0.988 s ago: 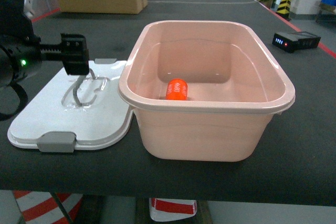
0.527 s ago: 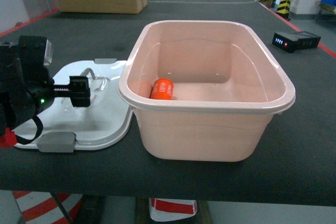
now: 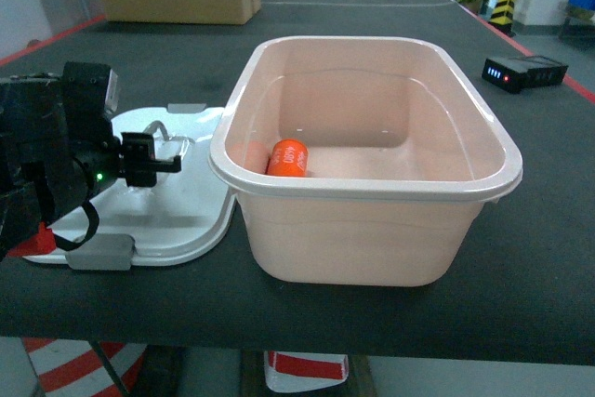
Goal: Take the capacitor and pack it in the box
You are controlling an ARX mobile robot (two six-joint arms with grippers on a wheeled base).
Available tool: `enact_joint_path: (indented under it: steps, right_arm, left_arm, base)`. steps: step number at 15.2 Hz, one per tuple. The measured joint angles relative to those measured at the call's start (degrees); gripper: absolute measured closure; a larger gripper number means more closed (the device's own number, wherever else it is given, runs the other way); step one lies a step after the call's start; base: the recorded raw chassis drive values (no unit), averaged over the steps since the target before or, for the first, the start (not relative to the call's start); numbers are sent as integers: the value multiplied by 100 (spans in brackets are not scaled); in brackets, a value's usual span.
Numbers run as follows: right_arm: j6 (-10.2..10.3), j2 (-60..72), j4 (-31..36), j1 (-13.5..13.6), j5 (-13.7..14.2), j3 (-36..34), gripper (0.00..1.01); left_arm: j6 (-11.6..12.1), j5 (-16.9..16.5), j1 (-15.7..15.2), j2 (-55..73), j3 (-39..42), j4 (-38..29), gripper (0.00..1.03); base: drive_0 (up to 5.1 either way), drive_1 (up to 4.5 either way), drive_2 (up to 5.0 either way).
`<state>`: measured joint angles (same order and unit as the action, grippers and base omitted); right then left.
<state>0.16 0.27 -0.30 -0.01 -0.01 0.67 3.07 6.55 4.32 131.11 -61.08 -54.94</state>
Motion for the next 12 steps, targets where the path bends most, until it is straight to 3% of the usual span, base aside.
enact_joint_path:
  steps: [2, 4, 7, 11, 12]
  right_arm:
    - [0, 0, 0, 0, 0, 0, 3]
    - [0, 0, 0, 0, 0, 0, 3]
    - [0, 0, 0, 0, 0, 0, 3]
    - [0, 0, 0, 0, 0, 0, 3]
    - [-2, 0, 0, 0, 2, 0, 3]
  left_arm:
    - [0, 7, 11, 0, 0, 92, 88]
    - [-7, 35, 11, -2, 0, 87, 101]
    - [-98, 90, -68, -186, 144, 173, 101]
    - [-155, 365, -555, -1425, 400, 719, 101]
    - [-157, 597, -713, -1996, 343, 1071, 101]
  base:
    - [0, 0, 0]
    - [0, 0, 0]
    - [0, 0, 0]
    - [0, 0, 0]
    - [0, 0, 0]
